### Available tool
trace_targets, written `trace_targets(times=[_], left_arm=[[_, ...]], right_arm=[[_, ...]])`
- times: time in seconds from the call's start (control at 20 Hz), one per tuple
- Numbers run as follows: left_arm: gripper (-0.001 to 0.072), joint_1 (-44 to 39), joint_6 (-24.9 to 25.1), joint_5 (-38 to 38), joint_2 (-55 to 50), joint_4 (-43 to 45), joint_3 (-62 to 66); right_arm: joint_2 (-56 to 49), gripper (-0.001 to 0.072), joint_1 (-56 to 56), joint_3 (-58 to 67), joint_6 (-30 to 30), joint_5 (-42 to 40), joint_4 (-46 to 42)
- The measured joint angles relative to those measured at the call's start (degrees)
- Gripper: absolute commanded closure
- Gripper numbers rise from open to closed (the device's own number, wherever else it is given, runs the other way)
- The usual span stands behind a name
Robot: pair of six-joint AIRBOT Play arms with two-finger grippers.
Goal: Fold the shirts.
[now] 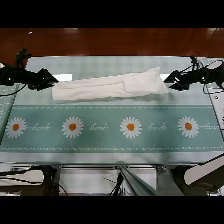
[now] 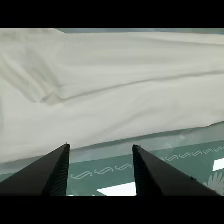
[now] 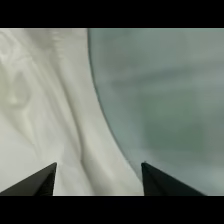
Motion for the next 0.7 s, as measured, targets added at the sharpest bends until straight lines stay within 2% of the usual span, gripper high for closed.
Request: trace_targets(times=[0.15,0.2,0.25,0.3,0.35,0.4,0.45,0.5,0.7], left_arm=[[0.0239,-0.7,0.1,-0.8,0.1,0.0,0.0],[0.0261,-0.9,0.2,-0.8,0.2,0.0,0.0],[0.0278,-1.1,0.3,-0.9,0.2,0.0,0.0],[0.0284,-1.2,0.3,-1.0,0.2,0.0,0.0],[0.0410,-1.3,0.3,-1.0,0.2,0.0,0.0],[0.0493,-1.4,0.3,-1.0,0.2,0.0,0.0],[0.0622,-1.4,0.3,-1.0,0.2,0.0,0.0],[0.0680,-1.5,0.3,-1.0,0.3,-0.3,0.0],[0.0681,-3.6,1.7,-1.0,0.6,-5.9,0.0]], right_arm=[[-2.6,0.0105,3.2,0.1,-1.4,-2.4,7.1],[-3.2,0.0138,4.3,0.1,-1.7,-3.3,8.3],[-3.6,0.0250,5.3,0.1,-1.9,-4.4,9.2],[-4.0,0.0504,6.3,0.1,-2.2,-5.9,9.1],[-4.2,0.0692,6.9,0.0,-2.2,-6.8,9.0],[-4.1,0.0691,7.3,-0.1,-2.2,-6.9,8.7],[-3.7,0.0691,7.6,-0.1,-2.4,-6.8,9.0],[-2.9,0.0692,7.7,-0.1,-2.5,-5.9,8.9],[4.3,0.0692,8.1,0.0,-2.8,-0.6,5.1]])
